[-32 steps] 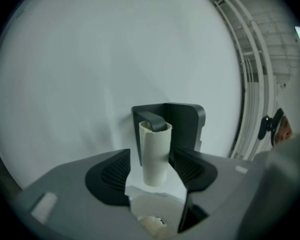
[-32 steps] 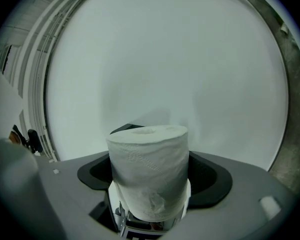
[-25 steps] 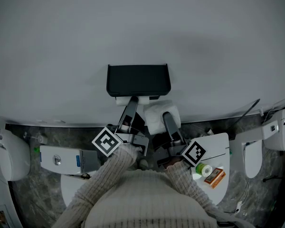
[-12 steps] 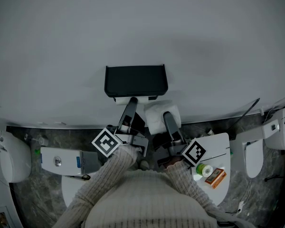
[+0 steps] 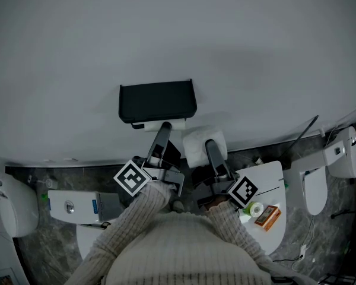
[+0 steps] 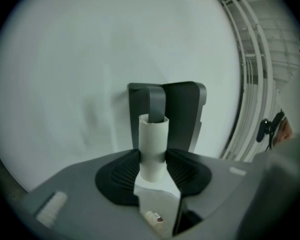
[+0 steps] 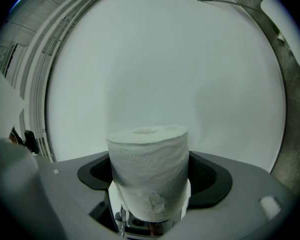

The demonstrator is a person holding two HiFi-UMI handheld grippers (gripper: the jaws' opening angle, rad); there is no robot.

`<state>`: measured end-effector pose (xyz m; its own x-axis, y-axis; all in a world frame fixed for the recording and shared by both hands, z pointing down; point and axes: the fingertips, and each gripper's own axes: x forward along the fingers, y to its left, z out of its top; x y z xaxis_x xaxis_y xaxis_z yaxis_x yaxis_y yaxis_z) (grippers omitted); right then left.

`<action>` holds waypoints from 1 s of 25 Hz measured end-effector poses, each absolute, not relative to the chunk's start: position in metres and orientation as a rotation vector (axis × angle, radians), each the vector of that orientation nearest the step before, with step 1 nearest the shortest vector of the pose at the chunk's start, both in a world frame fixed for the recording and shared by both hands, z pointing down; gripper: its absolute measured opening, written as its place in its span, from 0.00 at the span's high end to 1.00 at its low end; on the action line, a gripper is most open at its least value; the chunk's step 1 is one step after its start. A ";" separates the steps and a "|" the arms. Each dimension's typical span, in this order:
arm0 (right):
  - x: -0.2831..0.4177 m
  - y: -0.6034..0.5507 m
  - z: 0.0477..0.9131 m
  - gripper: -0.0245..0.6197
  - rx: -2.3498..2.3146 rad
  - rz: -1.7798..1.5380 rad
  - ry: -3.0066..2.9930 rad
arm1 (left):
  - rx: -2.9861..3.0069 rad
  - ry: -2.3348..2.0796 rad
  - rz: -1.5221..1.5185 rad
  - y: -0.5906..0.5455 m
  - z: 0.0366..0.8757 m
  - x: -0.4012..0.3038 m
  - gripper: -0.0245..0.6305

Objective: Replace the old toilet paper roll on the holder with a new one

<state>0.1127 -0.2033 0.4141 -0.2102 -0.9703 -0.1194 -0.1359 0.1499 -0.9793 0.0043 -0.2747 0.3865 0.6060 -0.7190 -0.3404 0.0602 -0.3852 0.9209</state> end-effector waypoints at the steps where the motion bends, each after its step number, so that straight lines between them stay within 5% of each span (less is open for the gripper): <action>1: 0.113 -0.203 0.414 0.30 -1.120 -1.170 1.528 | 1.779 -0.526 -0.922 -0.275 0.387 0.006 0.72; 25: 0.213 -0.134 0.412 0.30 -1.282 -0.984 1.308 | 1.794 -0.264 -0.699 -0.228 0.390 0.127 0.72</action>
<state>0.2133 -0.1344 0.4122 0.0788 -0.9901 -0.1159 -0.1631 0.1019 -0.9813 0.1272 -0.2279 0.3900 0.7982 -0.5063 -0.3264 0.1639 -0.3389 0.9265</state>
